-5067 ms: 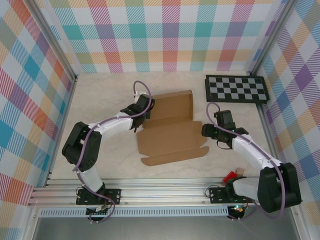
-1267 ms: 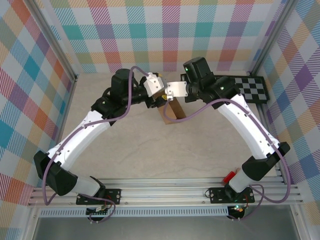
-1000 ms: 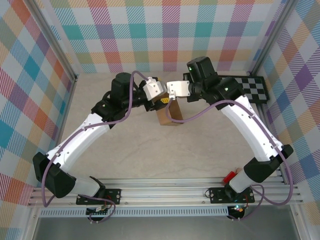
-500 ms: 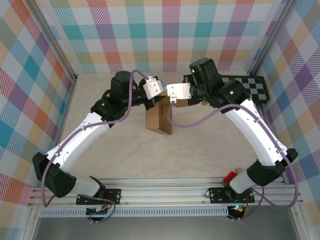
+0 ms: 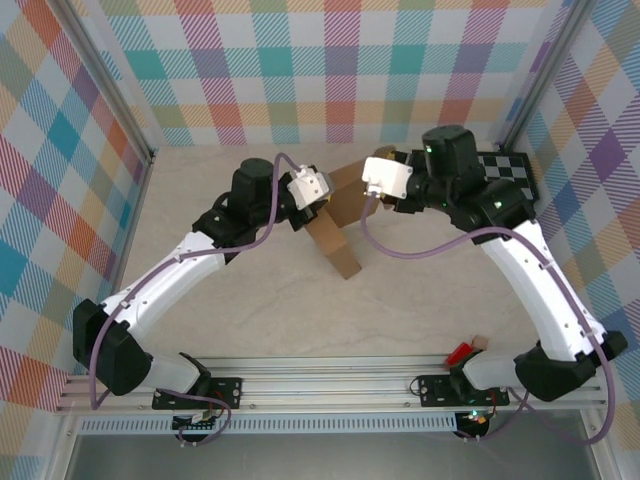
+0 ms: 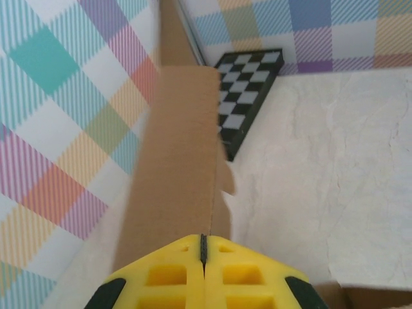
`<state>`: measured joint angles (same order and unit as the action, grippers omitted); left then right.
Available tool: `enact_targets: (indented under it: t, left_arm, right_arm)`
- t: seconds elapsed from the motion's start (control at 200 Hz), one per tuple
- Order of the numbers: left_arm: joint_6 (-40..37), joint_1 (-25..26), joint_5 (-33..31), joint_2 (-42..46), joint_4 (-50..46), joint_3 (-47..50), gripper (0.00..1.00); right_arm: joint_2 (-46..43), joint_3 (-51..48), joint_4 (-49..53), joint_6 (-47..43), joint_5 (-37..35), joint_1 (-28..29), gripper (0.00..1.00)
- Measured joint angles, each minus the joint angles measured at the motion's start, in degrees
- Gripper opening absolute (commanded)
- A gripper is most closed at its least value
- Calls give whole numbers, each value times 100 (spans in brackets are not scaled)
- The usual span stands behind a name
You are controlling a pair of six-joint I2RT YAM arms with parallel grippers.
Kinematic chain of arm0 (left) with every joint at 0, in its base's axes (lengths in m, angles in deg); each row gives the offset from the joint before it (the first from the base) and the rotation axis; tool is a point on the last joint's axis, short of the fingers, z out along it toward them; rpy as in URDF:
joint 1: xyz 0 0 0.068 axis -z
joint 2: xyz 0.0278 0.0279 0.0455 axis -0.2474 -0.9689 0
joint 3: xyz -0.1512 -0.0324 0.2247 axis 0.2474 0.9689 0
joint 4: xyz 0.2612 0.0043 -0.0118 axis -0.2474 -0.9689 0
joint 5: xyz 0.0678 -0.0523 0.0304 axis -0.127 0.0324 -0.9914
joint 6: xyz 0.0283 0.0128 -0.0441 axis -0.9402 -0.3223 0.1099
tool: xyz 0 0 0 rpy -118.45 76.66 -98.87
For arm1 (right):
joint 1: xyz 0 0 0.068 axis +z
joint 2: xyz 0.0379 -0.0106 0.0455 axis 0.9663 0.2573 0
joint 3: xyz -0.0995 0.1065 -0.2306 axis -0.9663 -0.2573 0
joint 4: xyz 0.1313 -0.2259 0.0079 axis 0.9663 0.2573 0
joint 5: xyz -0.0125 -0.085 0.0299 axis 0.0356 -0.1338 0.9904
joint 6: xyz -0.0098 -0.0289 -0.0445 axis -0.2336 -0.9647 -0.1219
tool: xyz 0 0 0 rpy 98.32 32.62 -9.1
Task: Fold the paper box
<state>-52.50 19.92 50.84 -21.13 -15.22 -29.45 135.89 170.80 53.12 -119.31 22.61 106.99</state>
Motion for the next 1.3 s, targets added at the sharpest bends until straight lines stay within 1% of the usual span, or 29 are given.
enact_targets:
  t: [0.085, 0.22, 0.36, 0.44, 0.57, 0.665, 0.795, 0.805, 0.825, 0.855, 0.88, 0.895, 0.945, 1.0, 1.095, 1.16, 1.235, 1.3]
  left_arm:
    - [208, -101, 9, 101, 280, 332, 0]
    - [603, -376, 26, 424, 763, 868, 0]
    - [1025, -686, 109, 680, 1250, 1241, 0]
    - [1211, -844, 164, 918, 1565, 1620, 0]
    - [1440, -999, 157, 1355, 1989, 2468, 0]
    - [1655, -1012, 31, 1534, 2308, 3104, 0]
    - [2098, -1012, -306, 1504, 2566, 3458, 0]
    - [2153, -1012, -356, 1504, 2605, 3491, 3]
    - [2221, -1012, -424, 1506, 2673, 3539, 11]
    - [2374, -1012, -592, 1515, 2826, 3648, 26]
    - [2479, -1016, -754, 1530, 2949, 3751, 34]
    - [2551, -1019, -848, 1550, 2992, 3812, 38]
    - [2791, -1060, -1161, 1648, 3071, 4030, 46]
    - [2970, -1139, -1482, 1801, 3034, 4212, 60]
    - [3311, -1250, -1978, 2059, 2802, 4262, 70]
    - [3512, -1338, -2094, 2208, 2721, 4236, 76]
    - [3652, -1552, -1943, 2184, 2743, 4170, 78]
    - [3729, -1821, -1620, 1818, 2721, 3899, 79]
  right_arm:
    - [-280, -470, -376, 636, 208, -334, 53]
    - [-595, -1648, -1241, 2192, 496, -953, 56]
    - [-417, -2927, -2044, 3661, 828, -1416, 55]
    - [-153, -3340, -2319, 4277, 964, -1458, 54]
    - [197, -3692, -2887, 5167, 1250, -1456, 54]
    - [507, -3821, -3322, 5788, 1432, -1423, 54]
    - [1029, -3825, -3650, 6465, 1412, -1303, 54]
    - [1064, -3825, -3657, 6511, 1401, -1298, 54]
    - [1104, -3825, -3670, 6564, 1379, -1296, 54]
    - [1169, -3825, -3694, 6662, 1353, -1276, 55]
    - [1209, -3825, -3707, 6701, 1333, -1268, 55]
    - [1222, -3825, -3711, 6708, 1311, -1266, 55]
    - [1233, -3825, -3709, 6728, 1257, -1261, 56]
    - [1231, -3803, -3707, 6693, 1187, -1263, 57]
    - [1220, -3687, -3652, 6487, 1086, -1274, 59]
    - [1174, -3550, -3519, 6258, 1034, -1309, 60]
    - [1019, -3377, -3331, 5978, 946, -1360, 60]
    - [828, -3198, -3141, 5729, 903, -1432, 61]
